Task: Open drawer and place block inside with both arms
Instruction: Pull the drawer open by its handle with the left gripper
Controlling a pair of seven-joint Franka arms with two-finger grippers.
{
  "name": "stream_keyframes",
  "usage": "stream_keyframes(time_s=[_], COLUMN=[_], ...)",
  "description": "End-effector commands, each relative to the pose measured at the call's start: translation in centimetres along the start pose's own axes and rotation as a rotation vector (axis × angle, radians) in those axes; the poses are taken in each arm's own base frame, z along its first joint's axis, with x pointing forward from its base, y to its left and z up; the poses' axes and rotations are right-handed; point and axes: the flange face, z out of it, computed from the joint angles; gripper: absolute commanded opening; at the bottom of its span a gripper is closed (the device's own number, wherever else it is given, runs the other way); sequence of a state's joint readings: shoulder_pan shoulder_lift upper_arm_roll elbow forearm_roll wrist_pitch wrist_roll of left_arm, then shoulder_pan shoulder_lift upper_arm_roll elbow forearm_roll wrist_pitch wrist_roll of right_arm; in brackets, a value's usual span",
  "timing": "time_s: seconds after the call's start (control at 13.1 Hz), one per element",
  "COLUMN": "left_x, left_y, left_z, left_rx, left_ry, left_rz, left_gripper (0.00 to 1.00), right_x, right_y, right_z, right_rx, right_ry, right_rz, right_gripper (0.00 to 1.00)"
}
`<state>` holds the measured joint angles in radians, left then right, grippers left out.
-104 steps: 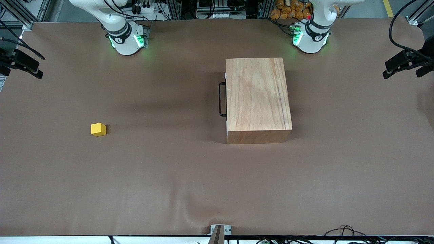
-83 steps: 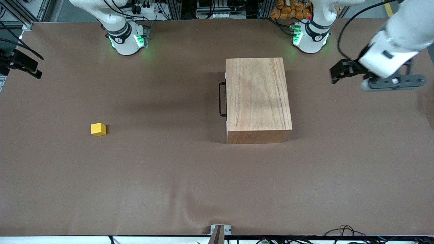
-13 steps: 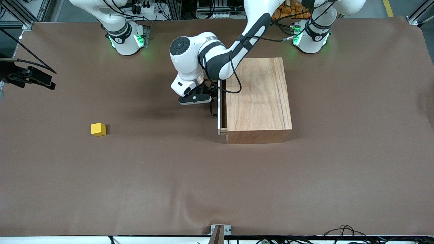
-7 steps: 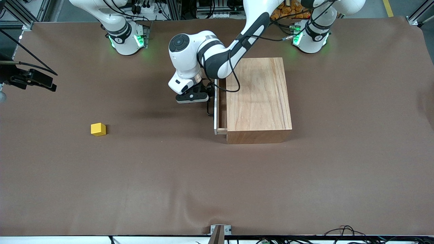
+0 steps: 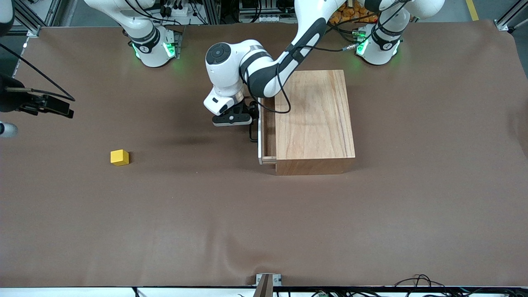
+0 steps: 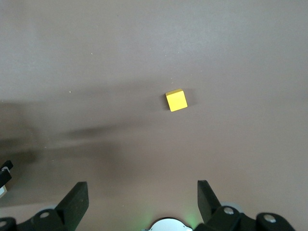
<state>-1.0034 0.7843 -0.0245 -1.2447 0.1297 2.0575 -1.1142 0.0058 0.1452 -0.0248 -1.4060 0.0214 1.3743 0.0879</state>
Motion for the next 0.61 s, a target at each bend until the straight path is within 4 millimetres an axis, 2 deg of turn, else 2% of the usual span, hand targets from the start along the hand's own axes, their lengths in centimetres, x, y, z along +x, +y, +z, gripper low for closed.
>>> stream_keyframes(time_s=[0.0,0.15,0.38,0.53], left_x=[-0.3,-0.5,-1.7,-1.9], left_y=[1.3,1.4,2.1,2.3], left_z=[-0.5,-0.6,-0.9,-1.0], left_rx=[-0.048,-0.051,-0.055,-0.06], left_ry=[-0.005,-0.006,-0.004,-0.003], left_rz=[-0.028,-0.024,-0.006,-0.005], left_gripper=[1.0,1.0,1.0,1.0], right_x=[0.9,1.5,1.6,1.5], right_y=[0.4,0.6,1.6,1.5], right_z=[0.7,1.6,1.6,1.6], right_rx=[0.002,-0.002,-0.001,0.0], right_ry=[-0.012,-0.028,-0.028,-0.03], right_rz=[0.01,0.012,0.03,0.029], right_gripper=[1.0,1.0,1.0,1.0])
